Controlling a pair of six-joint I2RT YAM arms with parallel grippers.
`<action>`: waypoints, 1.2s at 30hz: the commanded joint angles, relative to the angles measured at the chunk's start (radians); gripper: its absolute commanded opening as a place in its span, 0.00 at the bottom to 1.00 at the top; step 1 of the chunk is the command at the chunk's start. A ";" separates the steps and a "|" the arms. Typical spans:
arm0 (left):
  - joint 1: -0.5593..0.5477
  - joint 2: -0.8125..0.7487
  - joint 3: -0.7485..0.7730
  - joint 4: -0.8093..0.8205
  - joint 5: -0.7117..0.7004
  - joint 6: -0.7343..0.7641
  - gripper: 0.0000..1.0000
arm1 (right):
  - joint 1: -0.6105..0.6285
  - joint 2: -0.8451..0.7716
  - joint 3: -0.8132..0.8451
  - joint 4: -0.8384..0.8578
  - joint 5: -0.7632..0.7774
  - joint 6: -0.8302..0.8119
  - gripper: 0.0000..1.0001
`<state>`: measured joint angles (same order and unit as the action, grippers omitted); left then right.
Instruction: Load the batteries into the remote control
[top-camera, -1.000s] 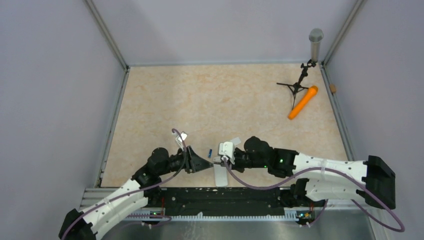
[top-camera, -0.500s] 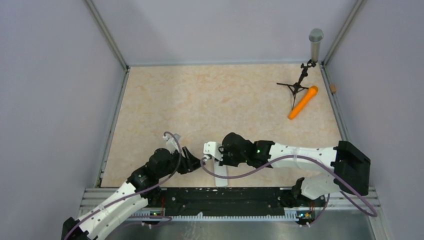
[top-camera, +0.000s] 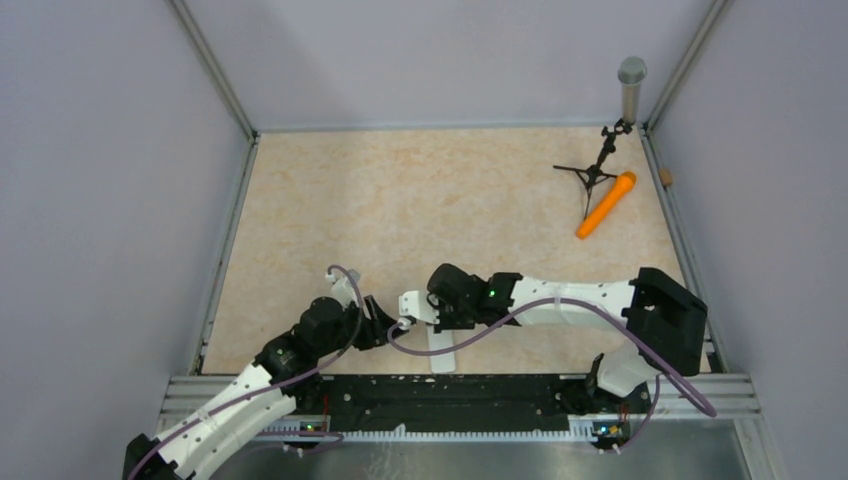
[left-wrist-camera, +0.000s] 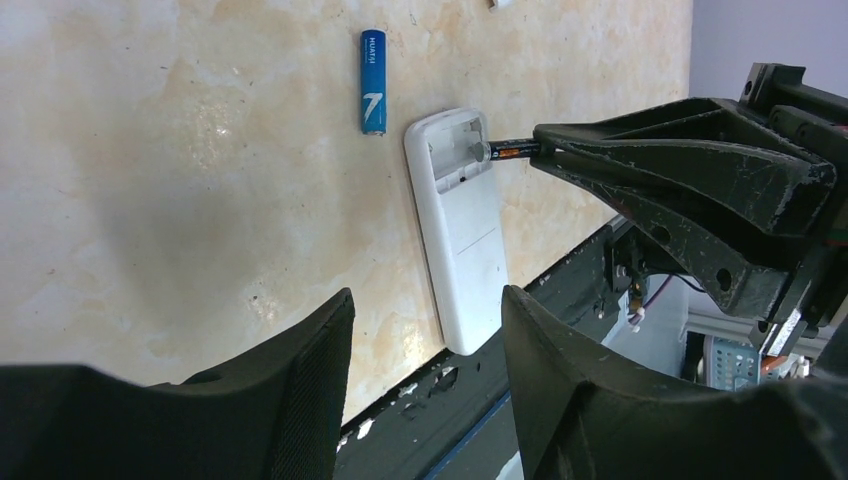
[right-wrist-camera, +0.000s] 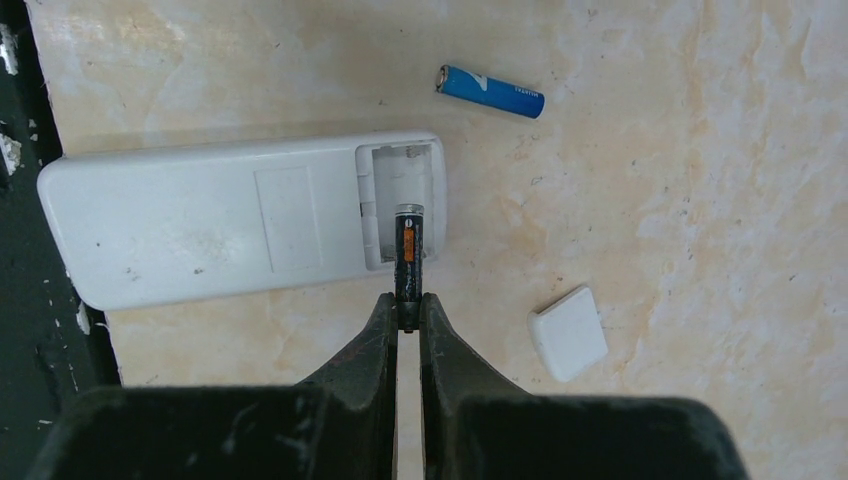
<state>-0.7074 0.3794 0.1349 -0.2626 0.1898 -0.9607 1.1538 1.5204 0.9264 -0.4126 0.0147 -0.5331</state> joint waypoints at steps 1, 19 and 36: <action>0.005 -0.010 -0.008 0.025 0.005 0.025 0.57 | -0.012 0.021 0.067 -0.014 -0.011 -0.059 0.00; 0.005 -0.023 -0.022 0.028 0.013 0.023 0.57 | -0.025 0.107 0.111 -0.018 -0.054 -0.091 0.00; 0.005 -0.010 -0.020 0.032 0.008 0.032 0.58 | -0.026 0.149 0.127 0.025 -0.040 -0.087 0.00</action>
<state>-0.7074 0.3691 0.1196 -0.2626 0.1936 -0.9428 1.1400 1.6558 1.0046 -0.4278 -0.0204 -0.6106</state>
